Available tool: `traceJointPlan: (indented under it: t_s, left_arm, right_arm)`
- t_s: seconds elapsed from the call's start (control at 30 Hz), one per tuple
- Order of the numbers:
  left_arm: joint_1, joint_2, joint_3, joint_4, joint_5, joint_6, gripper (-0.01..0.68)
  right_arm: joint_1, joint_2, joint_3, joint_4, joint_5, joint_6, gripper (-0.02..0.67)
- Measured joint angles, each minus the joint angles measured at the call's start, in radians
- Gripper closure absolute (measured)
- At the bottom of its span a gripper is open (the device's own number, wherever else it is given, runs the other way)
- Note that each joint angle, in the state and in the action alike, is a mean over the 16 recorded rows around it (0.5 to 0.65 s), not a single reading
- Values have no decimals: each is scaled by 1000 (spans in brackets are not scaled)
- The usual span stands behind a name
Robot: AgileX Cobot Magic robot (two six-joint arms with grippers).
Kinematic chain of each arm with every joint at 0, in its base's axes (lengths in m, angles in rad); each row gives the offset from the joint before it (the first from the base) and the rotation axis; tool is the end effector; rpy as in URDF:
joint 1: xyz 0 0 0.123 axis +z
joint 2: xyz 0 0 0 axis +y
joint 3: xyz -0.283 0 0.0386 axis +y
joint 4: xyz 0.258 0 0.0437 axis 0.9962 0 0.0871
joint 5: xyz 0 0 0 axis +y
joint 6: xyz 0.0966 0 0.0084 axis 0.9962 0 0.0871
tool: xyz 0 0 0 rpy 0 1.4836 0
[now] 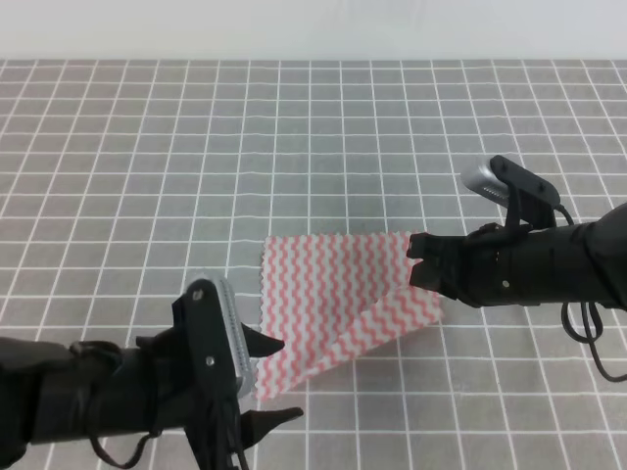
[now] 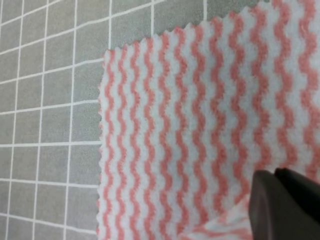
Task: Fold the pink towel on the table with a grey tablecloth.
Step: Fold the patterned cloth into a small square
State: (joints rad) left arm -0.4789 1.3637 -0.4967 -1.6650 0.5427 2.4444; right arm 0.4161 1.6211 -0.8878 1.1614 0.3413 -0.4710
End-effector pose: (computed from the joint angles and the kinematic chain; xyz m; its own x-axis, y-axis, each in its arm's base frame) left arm 0.1920 -0.1559 0.1845 0.0858 0.6239 -0.7768 0.9387 0.2106 0.2728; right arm 0.2979 0.1642 0.1982 -0.8695 0.2605 -0.4197 -0.0564 0.7917 0.6082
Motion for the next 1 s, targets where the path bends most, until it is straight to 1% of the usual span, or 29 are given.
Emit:
traceJointPlan:
  t_s: [0.3,0.57,1.0]
  left_arm:
    - [0,91,-25,1,-31,61,197]
    - [0,163,-56,1,-82,81,197]
    - [0,200,-66,-1,-129,129,198]
  right_arm:
    - [0,2,0,9,-10,-4,664]
    - [0,3,0,16,-11,-7,664]
    - [0,1,0,41,-18,-19,664]
